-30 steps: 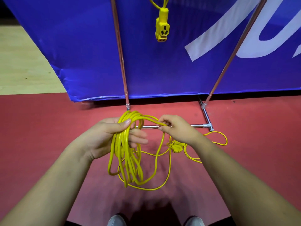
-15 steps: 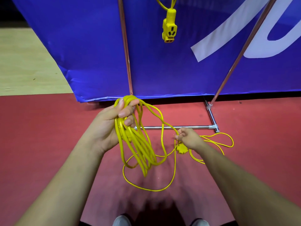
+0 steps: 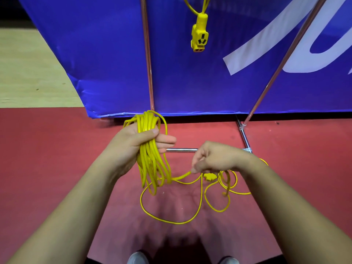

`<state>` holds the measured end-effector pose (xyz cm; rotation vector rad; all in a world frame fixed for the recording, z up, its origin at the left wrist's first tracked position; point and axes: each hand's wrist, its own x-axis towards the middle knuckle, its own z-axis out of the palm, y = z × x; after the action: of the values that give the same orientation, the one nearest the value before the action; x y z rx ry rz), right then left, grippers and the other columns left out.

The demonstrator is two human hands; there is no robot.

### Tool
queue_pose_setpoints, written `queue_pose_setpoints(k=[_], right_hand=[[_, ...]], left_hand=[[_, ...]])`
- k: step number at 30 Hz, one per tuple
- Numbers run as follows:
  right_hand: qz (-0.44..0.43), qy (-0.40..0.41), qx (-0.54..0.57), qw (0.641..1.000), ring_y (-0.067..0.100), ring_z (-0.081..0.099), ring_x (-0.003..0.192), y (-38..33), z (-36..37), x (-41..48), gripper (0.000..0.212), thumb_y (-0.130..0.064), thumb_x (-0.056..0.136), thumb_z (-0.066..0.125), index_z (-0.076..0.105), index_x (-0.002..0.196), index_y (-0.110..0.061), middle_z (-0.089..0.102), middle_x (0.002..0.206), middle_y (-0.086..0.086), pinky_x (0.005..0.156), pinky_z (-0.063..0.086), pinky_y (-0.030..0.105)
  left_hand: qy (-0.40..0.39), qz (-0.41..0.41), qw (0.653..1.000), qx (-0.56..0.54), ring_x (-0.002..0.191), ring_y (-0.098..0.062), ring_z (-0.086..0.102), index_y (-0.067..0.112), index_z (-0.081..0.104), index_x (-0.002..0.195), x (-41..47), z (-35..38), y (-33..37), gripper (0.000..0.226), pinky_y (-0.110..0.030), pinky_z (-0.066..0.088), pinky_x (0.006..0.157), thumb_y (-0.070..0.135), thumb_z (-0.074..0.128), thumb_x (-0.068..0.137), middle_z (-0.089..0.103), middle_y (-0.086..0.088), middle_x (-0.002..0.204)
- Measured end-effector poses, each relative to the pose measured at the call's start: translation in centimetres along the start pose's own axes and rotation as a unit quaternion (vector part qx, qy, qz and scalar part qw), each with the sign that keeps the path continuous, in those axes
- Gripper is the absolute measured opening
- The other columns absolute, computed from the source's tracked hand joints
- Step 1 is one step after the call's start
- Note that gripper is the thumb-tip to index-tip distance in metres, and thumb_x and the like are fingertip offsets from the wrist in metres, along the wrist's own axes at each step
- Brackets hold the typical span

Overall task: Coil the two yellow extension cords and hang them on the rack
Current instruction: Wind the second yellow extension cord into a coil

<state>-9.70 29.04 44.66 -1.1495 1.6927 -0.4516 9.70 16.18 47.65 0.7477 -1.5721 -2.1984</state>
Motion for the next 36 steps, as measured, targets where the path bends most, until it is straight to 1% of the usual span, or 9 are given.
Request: queue_pose_setpoints(k=[4,8,12,17,23,27,30,32,36], right_hand=[[-0.095,-0.052,0.02,0.994,0.007,0.036,0.043,-2.7,-0.1,-1.7,0.012,-0.012,0.087,0.069,0.067,0.08,-0.002,0.045,0.047,-0.009,0.044,0.028,0.023],[-0.162,0.038,0.151,0.974,0.011,0.035,0.047,-2.4,-0.3,-1.2,0.019,-0.015,0.086,0.07,0.066,0.085,0.004,0.046,0.05,-0.004,0.045,0.026,0.026],[-0.158,0.068,0.171,0.97,0.017,0.046,0.054,0.3,-1.1,-0.2,0.011,-0.013,0.088,0.067,0.065,0.087,-0.002,0.052,0.06,0.009,0.053,0.043,0.026],[-0.125,0.11,0.264,0.95,0.022,0.062,0.073,4.7,-1.4,0.9,0.004,0.001,0.089,0.062,0.061,0.09,-0.002,0.068,0.076,0.012,0.074,0.053,0.028],[-0.131,0.193,0.095,0.968,0.011,0.056,0.06,5.3,-1.5,2.2,0.006,-0.005,0.094,0.059,0.056,0.09,-0.003,0.058,0.066,0.008,0.058,0.044,0.02],[-0.107,0.151,0.027,0.982,-0.004,0.048,0.051,5.4,-0.7,2.0,0.011,-0.011,0.097,0.056,0.062,0.095,-0.002,0.059,0.074,0.01,0.052,0.034,0.009],[-0.135,0.187,0.169,0.958,0.009,0.051,0.051,5.3,-0.4,2.3,0.005,-0.006,0.096,0.056,0.06,0.098,-0.009,0.059,0.069,0.011,0.051,0.038,0.017],[-0.141,0.233,0.273,0.923,0.011,0.038,0.045,5.0,-1.0,2.4,0.011,-0.004,0.096,0.054,0.061,0.098,-0.013,0.049,0.066,0.007,0.045,0.033,0.021],[-0.121,0.238,0.215,0.939,0.012,0.028,0.049,4.4,-2.2,1.3,0.015,-0.004,0.095,0.055,0.066,0.093,-0.013,0.046,0.064,0.002,0.044,0.021,0.023]], left_hand=[[-0.056,-0.042,0.994,0.082,0.089,-0.032,0.072,0.0,0.051,0.107,-0.1,1.4,-1.6,0.013,-0.037,0.058,0.08,0.007,0.048,0.096,0.073,-0.023,0.094],[-0.13,-0.054,0.984,0.112,0.068,-0.025,0.071,-0.001,0.059,0.098,-0.6,2.1,-1.8,0.013,-0.028,0.054,0.06,0.008,0.052,0.094,0.072,-0.023,0.084],[-0.09,-0.019,0.995,0.045,0.054,-0.027,0.057,-0.003,0.057,0.085,0.3,1.5,-1.8,0.021,-0.029,0.049,0.052,0.017,0.057,0.09,0.058,-0.022,0.071],[-0.048,-0.027,0.998,0.007,0.054,-0.026,0.059,-0.005,0.054,0.097,1.0,0.1,-1.8,0.018,-0.033,0.052,0.054,0.013,0.055,0.092,0.062,-0.017,0.071],[-0.03,-0.062,0.997,0.042,0.052,-0.027,0.058,-0.004,0.056,0.095,1.0,-0.2,-2.1,0.015,-0.03,0.05,0.05,0.01,0.053,0.091,0.06,-0.02,0.073],[0.01,-0.047,0.998,-0.032,0.05,-0.023,0.05,0.008,0.055,0.091,0.9,-1.0,-1.5,0.004,-0.032,0.04,0.054,0.009,0.051,0.09,0.053,-0.013,0.07],[0.013,-0.059,0.998,0.0,0.055,-0.029,0.061,-0.002,0.059,0.092,0.4,-1.5,-1.1,0.014,-0.034,0.052,0.054,0.01,0.053,0.087,0.064,-0.018,0.072],[-0.004,-0.101,0.995,0.015,0.075,-0.04,0.07,-0.007,0.057,0.1,0.0,-1.7,-1.0,0.024,-0.043,0.059,0.068,0.009,0.054,0.082,0.07,-0.029,0.086],[0.005,-0.135,0.991,0.016,0.096,-0.047,0.066,-0.002,0.055,0.101,-0.3,-2.1,-0.9,0.021,-0.05,0.053,0.085,0.005,0.054,0.081,0.065,-0.038,0.101]])
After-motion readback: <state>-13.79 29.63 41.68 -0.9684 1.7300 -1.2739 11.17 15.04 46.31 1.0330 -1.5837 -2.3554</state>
